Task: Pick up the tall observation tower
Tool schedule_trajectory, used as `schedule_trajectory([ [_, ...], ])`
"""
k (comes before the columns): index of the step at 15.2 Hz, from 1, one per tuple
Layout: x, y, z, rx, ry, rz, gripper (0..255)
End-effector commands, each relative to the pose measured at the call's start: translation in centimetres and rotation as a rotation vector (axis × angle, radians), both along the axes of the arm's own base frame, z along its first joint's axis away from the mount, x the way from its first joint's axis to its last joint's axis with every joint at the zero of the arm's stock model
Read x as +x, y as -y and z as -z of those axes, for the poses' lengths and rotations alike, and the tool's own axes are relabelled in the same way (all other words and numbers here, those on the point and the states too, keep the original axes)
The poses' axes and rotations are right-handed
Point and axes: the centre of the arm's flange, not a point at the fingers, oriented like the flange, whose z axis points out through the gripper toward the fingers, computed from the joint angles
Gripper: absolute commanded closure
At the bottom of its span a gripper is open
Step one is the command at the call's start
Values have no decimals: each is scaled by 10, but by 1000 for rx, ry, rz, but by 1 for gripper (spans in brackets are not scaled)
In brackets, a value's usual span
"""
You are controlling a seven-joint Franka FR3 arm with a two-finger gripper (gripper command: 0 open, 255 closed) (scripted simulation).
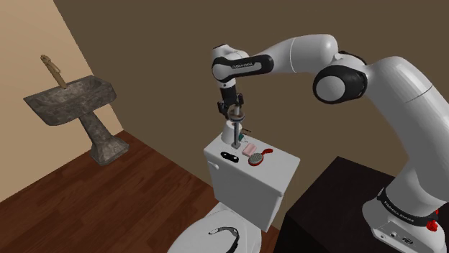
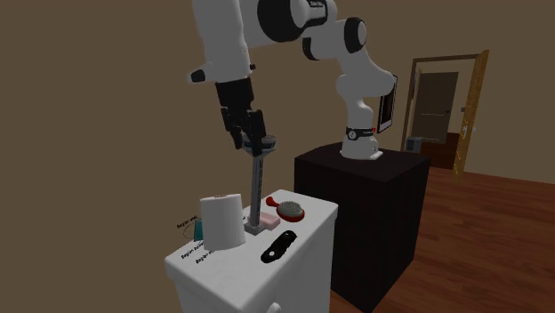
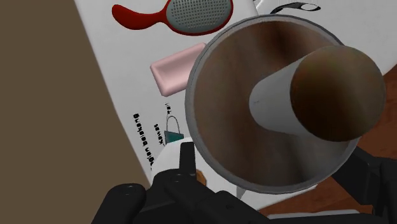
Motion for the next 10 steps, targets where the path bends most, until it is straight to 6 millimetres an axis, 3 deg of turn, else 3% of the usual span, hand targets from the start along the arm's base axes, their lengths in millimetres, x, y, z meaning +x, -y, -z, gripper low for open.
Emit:
schedule_trajectory([
  [1,-1,1,-12,0,0,0,255],
  [8,-1,1,-49,0,0,0,255],
  [10,-1,1,-50,0,0,0,255],
])
